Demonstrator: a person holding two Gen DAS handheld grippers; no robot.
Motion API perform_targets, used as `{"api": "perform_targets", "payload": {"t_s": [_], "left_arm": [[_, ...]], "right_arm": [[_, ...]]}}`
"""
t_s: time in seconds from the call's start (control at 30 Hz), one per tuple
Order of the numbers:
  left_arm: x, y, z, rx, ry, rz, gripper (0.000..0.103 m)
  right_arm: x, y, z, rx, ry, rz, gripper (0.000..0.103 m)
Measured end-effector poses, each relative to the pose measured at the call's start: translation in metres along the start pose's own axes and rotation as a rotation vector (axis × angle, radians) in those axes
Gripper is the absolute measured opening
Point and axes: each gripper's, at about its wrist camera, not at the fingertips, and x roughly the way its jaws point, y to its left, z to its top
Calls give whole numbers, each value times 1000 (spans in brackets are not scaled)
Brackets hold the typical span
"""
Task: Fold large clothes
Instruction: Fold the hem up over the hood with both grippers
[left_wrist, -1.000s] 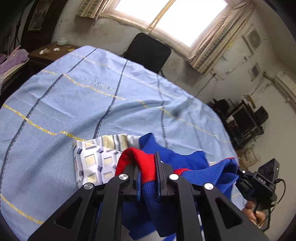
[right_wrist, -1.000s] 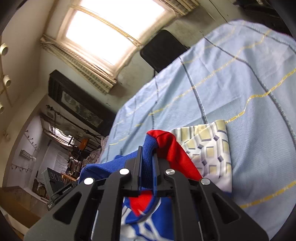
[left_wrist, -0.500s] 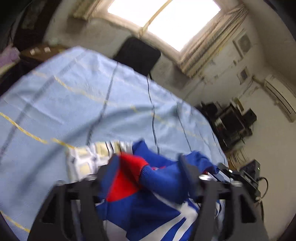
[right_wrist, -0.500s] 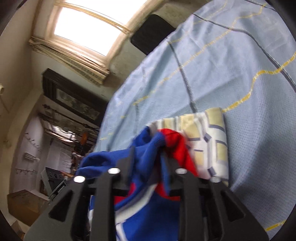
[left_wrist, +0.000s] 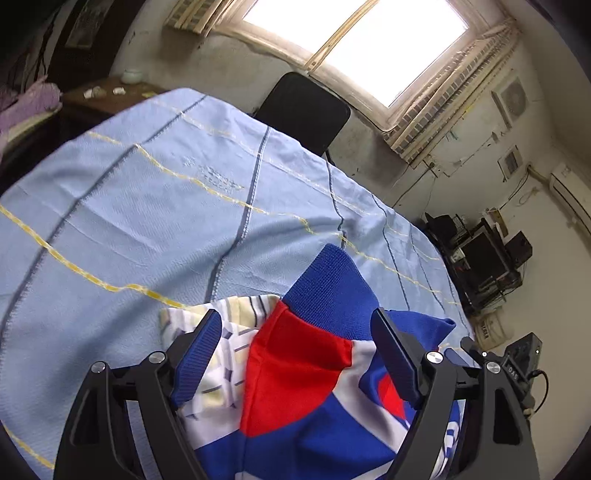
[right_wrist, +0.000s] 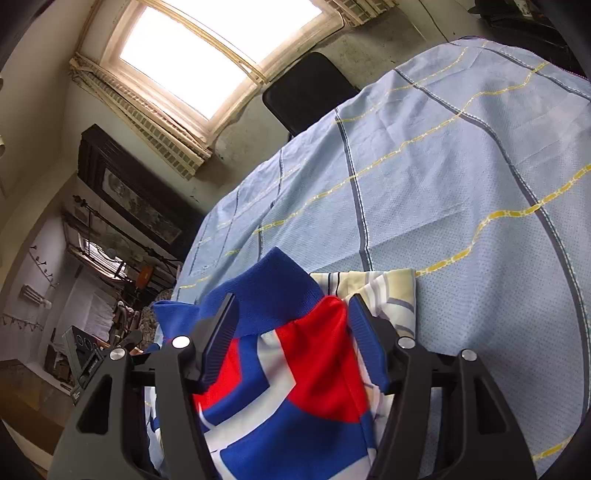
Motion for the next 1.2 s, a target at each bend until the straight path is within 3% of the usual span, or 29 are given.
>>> {"api": "perform_targets", "payload": {"t_s": [0.2,0.3,0.37,0.4,0.43,0.47,0.53,0.67,0.77,0.87,0.97,1.03,1.17,1.2], "left_arm": [[27,-18,5,62,36,33,83],[43,-18,3,73,69,51,81],[50,-13,0,80,87,29,60],[52,-10,-1,77,91,29,52],[53,-9,-1,76,87,25,36],[52,-8,-1,73,88,2,31],[41,-9,1,60,59,-30,25],[17,-27,5,120,-21,-4,24],[26,-29,1,161,-19,68,30],[57,-11,-9,150,46,157,42],[58,-2,-6,122,46,159,45],[55,1,-6,108,45,158,45],[30,-7,0,89,-3,159,40],[19,-15,1,102,-26,142,40]], "right_arm": [[23,16,13,-83,16,-85,62],[37,18,14,-98,41,-80,62],[43,17,10,-110,54,-76,62],[49,17,6,-130,68,-87,50],[54,18,4,-151,79,-103,38],[57,19,3,-171,86,-116,18],[53,25,3,-189,68,-93,11],[31,47,8,-239,-11,-75,7],[31,58,6,-288,-41,-121,7],[52,48,1,-290,0,-209,7],[71,28,-1,-226,78,-244,7],[71,26,-1,-230,74,-257,9],[65,23,1,-205,50,-271,30],[58,21,4,-179,28,-257,30]]}}
